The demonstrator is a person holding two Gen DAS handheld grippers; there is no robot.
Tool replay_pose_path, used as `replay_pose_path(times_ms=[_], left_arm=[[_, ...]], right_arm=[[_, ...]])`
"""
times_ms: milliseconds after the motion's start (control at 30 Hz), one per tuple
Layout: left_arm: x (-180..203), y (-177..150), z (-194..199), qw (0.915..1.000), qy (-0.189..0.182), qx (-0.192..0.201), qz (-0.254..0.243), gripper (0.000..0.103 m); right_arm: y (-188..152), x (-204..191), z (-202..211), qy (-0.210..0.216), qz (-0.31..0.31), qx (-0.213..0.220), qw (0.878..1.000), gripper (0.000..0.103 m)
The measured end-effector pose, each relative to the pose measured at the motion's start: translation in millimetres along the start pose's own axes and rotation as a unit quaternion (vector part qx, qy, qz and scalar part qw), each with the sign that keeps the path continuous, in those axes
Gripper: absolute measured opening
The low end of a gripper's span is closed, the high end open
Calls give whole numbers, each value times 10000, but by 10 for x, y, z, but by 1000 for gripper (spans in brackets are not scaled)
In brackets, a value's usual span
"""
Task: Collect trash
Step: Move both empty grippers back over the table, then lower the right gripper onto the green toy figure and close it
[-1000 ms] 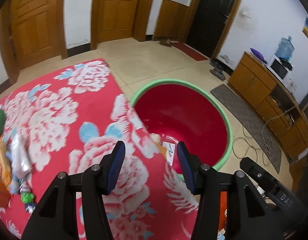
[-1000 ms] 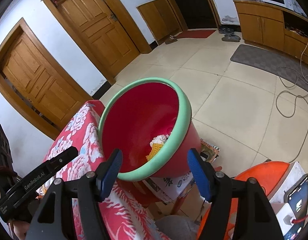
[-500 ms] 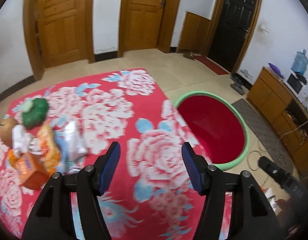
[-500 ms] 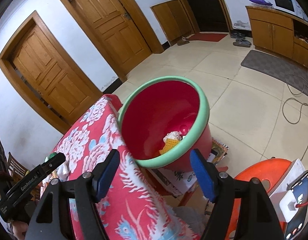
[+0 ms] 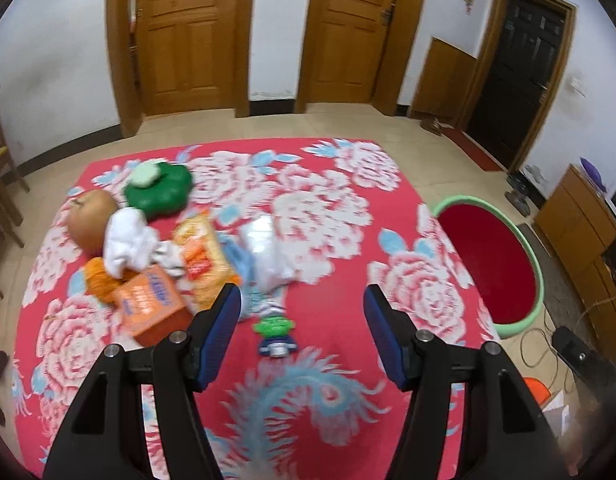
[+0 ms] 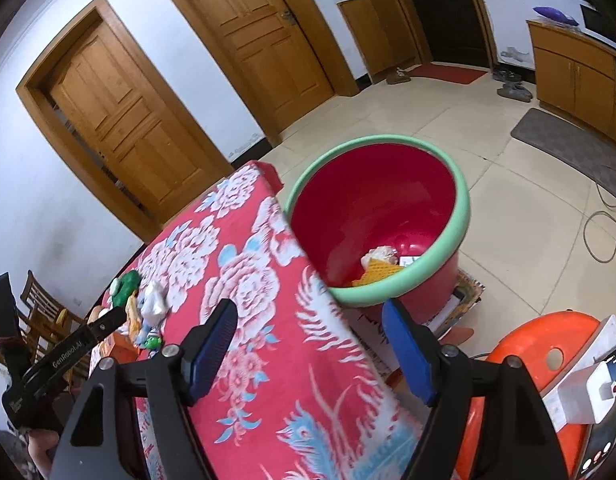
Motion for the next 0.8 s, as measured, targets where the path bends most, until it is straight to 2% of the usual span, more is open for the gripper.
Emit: replay_pose_path(times_ms=[100,167,567,800], left_arm=[[-197,5,30,9997,191,40,146,66],[-342,-1,40,9990,351,78,254,72],[-945,-126,-149,9924,977,-88,744,75],[-1003,-184,-334,9916,1004,-249,777,75]], right_arm=[[-26,-64,-5,35,32,-52,10000,78],[-40,-82,-6,59,37,-81,9999,79],[-104,-151,-78,-26,126,-212,9997,82],[-108,-121,-107,-119,126,-230,9996,82]])
Point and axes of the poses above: each gripper's, at about its wrist camera, not at the fingertips, and z roughly against the way its jaws point, x to its right, y to its top, the point moved 2 cm from there along -z, roughly the way its jaws point, and after that the axes turned 9 degrees about x, right-handed, at the moved point
